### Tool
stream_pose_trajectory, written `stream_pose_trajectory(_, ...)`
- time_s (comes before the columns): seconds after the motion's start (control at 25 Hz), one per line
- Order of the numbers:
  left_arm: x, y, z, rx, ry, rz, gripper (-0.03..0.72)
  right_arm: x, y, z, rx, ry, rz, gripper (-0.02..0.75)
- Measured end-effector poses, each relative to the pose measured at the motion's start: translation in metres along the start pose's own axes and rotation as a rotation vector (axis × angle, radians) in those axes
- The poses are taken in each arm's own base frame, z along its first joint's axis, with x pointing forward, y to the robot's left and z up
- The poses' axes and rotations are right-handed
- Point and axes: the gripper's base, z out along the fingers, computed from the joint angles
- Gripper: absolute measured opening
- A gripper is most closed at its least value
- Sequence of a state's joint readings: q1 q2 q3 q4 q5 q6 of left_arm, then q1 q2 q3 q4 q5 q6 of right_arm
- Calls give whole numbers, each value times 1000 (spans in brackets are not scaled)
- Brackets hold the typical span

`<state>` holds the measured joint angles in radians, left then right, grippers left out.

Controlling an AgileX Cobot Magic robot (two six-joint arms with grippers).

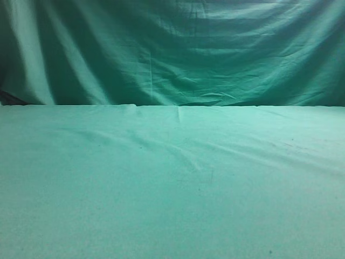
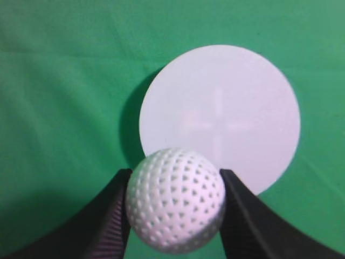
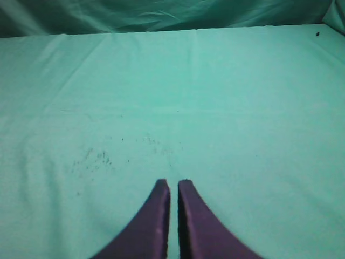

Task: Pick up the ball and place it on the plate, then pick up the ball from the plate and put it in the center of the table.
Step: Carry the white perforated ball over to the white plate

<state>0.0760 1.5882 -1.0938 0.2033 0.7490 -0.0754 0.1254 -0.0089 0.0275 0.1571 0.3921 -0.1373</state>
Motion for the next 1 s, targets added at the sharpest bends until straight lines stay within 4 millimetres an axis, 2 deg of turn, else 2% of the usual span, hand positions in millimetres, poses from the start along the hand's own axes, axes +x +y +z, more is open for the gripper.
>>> stream_pose_trajectory(0.24,2,-4,35,0,80,26,328,0,0,0,0,0,0,0)
stream_pose_trajectory(0.68,-6,-7,51,10,11,37,328,0,0,0,0,0,0,0)
stream_pose_trajectory(0.88,-7,-8,51,11,-4,37,622,0,0,0,0,0,0,0)
stream_pose_trajectory(0.92,-7,-8,51,15,-3,31,648,0,0,0,0,0,0,0)
stream_pose_trajectory(1.0,-12,-9,47,37,-1,-9,644,0,0,0,0,0,0,0)
